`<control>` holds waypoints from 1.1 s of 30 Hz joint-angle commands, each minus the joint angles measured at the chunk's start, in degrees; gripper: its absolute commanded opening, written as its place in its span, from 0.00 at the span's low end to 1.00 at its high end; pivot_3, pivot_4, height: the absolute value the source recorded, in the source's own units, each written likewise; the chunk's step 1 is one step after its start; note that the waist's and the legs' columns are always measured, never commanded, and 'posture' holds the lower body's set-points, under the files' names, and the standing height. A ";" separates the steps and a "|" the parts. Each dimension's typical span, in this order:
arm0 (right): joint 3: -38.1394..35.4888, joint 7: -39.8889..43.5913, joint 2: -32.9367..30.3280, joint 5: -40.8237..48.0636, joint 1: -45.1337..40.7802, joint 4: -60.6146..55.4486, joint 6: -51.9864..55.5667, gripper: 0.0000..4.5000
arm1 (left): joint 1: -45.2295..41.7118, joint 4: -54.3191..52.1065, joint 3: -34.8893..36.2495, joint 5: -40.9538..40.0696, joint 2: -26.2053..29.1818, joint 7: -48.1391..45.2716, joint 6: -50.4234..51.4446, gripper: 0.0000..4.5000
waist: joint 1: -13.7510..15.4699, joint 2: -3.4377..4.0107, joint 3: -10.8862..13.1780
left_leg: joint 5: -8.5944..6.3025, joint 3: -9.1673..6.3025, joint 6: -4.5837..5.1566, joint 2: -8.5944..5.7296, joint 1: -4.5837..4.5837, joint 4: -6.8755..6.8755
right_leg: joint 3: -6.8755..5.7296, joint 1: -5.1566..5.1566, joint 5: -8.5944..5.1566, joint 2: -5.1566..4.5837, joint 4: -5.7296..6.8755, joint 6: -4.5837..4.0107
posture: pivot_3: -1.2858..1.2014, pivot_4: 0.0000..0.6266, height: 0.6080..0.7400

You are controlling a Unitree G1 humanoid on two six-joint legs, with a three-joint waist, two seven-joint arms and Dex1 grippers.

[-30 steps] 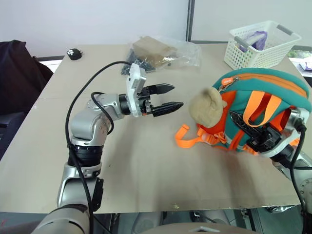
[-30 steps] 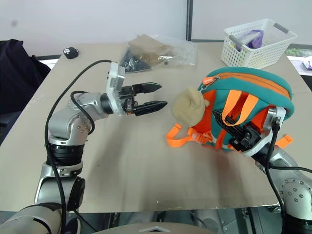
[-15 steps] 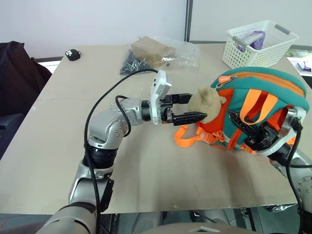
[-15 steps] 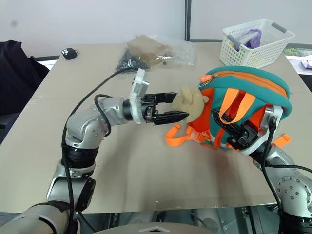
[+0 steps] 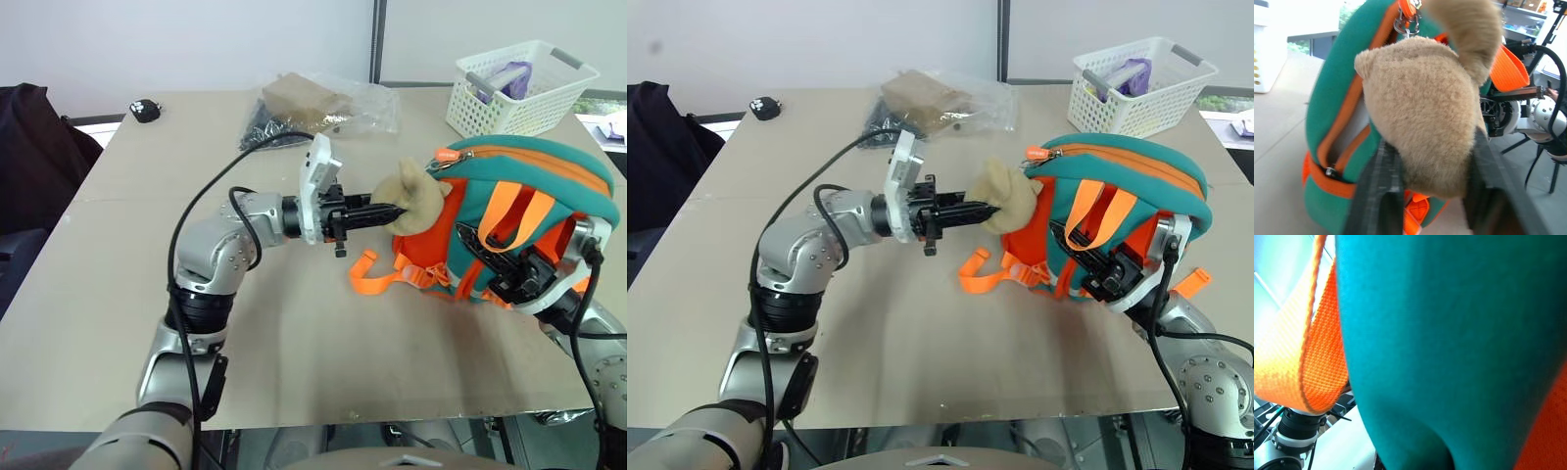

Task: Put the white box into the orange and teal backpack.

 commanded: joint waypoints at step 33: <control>3.52 5.17 -7.75 -6.85 2.68 -0.04 -2.99 0.66 | 9.65 18.63 -7.83 29.40 5.46 0.67 -28.56 0.84 | -0.15 0.16 -0.69 | -0.17 0.32 0.33 0.05 0.21 -0.01 | 0.35 0.07 0.07 0.07 0.02 0.12 | 0.52 0.24 1.00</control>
